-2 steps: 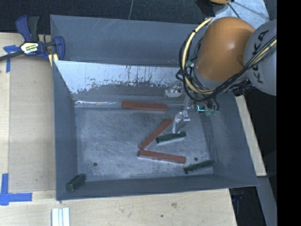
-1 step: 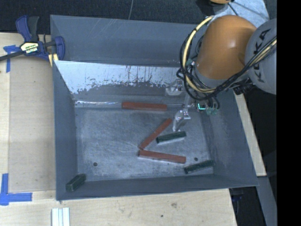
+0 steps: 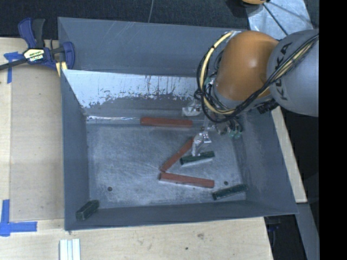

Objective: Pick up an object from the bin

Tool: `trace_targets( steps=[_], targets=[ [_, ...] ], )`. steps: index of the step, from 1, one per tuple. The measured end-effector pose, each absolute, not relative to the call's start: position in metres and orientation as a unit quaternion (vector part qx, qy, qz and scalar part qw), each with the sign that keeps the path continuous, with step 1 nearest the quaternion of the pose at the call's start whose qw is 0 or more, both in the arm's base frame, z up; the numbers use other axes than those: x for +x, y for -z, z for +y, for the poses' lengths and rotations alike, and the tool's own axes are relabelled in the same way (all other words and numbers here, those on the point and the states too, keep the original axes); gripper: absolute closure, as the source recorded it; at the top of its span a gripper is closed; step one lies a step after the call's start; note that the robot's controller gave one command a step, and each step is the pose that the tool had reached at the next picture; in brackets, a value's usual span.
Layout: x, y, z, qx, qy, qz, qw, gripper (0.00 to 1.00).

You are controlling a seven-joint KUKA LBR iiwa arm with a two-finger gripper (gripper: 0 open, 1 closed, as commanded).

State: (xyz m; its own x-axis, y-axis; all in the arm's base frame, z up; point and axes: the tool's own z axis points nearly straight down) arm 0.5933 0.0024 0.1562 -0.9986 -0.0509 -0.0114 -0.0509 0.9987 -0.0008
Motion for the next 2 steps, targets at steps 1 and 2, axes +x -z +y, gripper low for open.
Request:
trace_targets(
  steps=[1,2],
  targets=[
    [0.5754,-0.0835,0.0027,-0.084,0.0,0.996,0.001,1.0],
    [0.5754,-0.0835,0.0027,-0.084,0.0,0.996,0.001,1.0]
  ],
)
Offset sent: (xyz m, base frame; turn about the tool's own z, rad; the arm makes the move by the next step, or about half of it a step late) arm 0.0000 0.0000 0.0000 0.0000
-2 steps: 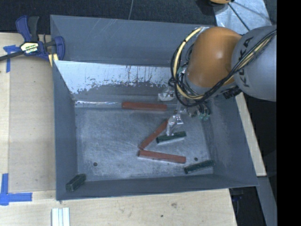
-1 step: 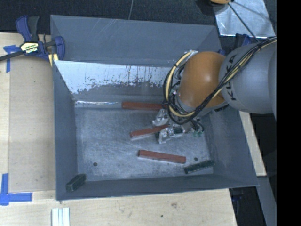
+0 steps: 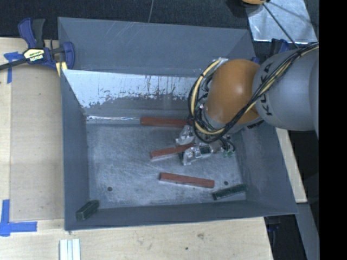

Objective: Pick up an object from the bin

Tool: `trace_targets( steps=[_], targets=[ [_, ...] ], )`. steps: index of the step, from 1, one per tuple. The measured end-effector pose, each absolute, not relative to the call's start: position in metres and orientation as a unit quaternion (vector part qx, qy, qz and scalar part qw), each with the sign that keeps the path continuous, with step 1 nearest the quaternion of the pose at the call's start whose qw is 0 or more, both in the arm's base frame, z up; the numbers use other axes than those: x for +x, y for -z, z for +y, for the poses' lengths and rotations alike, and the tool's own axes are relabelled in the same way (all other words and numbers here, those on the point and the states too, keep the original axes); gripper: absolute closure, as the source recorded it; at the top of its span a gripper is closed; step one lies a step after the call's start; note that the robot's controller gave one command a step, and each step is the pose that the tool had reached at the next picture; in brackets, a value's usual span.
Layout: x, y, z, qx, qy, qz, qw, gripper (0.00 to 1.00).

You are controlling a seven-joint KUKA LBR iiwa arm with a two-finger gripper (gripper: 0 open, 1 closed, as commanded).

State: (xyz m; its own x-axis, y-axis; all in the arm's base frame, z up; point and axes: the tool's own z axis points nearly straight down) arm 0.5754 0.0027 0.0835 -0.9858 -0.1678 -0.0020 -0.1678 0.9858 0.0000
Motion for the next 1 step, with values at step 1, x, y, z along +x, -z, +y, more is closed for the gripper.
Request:
trace_targets(
  steps=[1],
  targets=[
    [0.5753,-0.2362,0.0063,-0.075,0.0,0.997,0.003,1.0]
  ],
)
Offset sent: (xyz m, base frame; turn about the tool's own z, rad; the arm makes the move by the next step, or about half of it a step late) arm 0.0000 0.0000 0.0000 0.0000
